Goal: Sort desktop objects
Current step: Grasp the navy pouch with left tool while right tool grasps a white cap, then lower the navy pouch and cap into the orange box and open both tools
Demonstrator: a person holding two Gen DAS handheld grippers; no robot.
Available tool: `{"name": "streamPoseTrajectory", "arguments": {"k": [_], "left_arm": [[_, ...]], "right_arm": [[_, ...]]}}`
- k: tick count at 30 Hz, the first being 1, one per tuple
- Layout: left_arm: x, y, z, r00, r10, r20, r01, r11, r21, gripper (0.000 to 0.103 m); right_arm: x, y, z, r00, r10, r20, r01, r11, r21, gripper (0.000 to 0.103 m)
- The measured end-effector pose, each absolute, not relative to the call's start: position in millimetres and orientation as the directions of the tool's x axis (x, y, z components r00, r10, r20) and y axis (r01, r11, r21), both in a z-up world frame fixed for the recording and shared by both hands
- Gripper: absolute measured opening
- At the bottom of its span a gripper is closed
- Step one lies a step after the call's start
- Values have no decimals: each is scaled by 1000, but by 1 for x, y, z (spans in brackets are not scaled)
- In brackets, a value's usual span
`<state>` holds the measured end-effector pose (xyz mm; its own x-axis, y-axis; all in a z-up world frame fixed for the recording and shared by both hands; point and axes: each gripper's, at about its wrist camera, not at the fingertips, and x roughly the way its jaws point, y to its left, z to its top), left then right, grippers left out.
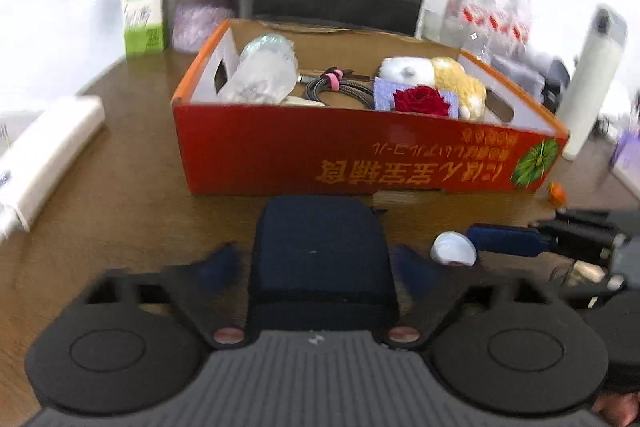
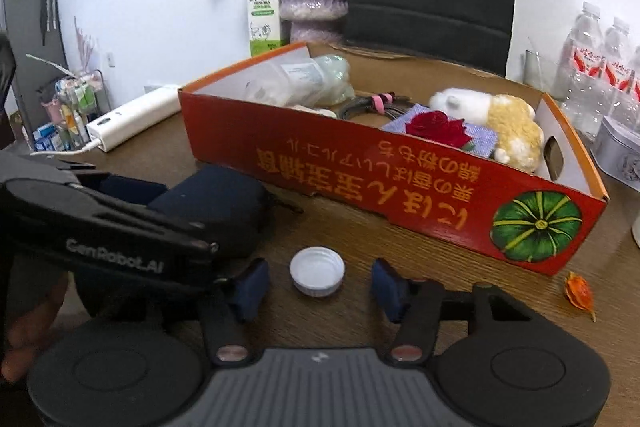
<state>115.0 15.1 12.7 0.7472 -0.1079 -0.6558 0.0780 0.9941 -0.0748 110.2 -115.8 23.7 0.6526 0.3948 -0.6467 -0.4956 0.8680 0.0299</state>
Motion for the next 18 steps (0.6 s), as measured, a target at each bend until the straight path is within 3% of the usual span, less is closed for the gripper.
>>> {"name": "streamPoseTrajectory", "arguments": {"k": [11,18], "left_arm": [[48,22,28,780,-127,-612,63,990,-126,61],[21,35,82,844,-188,-503,99,975,-199,60]], "right_arm": [[46,-123,41,719,378,-583,-482,876,-27,27],[7,-163,87,813,325,-484,-375,927,-7,27]]}}
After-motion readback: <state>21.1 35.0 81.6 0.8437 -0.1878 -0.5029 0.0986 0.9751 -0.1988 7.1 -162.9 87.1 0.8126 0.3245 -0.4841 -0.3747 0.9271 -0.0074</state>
